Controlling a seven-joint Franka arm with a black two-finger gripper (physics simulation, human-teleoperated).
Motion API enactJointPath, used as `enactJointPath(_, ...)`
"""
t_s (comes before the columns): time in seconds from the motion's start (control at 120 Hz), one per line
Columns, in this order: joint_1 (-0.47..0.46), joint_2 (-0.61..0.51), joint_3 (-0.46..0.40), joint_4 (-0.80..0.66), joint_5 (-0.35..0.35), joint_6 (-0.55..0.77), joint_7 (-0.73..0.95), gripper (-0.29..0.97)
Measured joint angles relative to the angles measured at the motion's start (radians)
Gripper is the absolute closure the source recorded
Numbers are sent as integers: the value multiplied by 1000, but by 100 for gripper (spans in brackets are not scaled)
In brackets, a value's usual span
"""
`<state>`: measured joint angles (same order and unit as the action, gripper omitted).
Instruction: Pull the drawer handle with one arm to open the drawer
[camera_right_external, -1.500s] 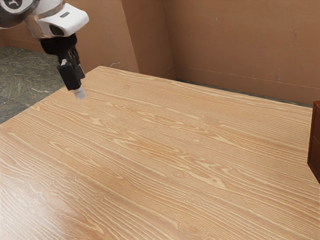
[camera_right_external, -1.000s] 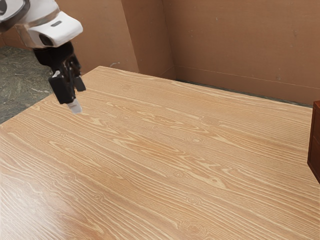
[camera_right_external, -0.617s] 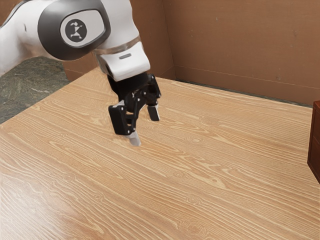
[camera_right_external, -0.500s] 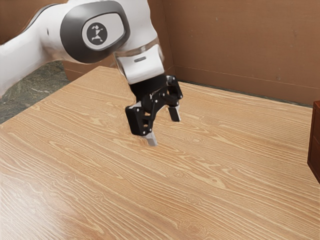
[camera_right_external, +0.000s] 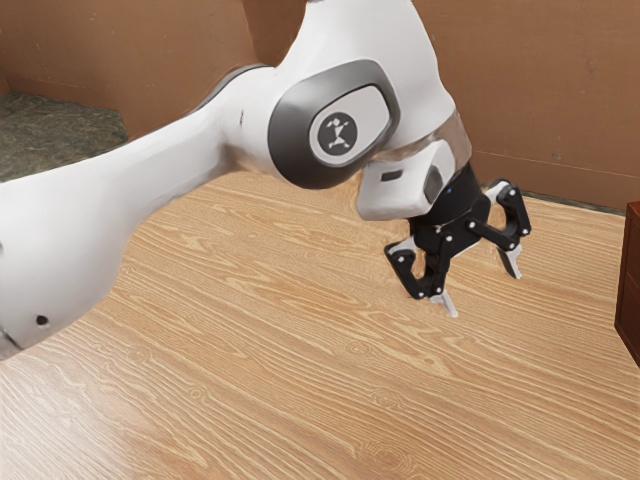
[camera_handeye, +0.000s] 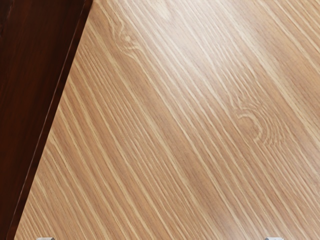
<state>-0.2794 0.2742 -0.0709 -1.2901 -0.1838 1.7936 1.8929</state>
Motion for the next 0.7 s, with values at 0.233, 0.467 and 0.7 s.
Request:
enactJointPath(0.233,1,64,-48,32,-11,165,169,41)
enactJointPath(0.467,-6,132,-101,82,-24,259,283,46)
enactJointPath(0.7,-18,200,-123,127,-34,303,361,47)
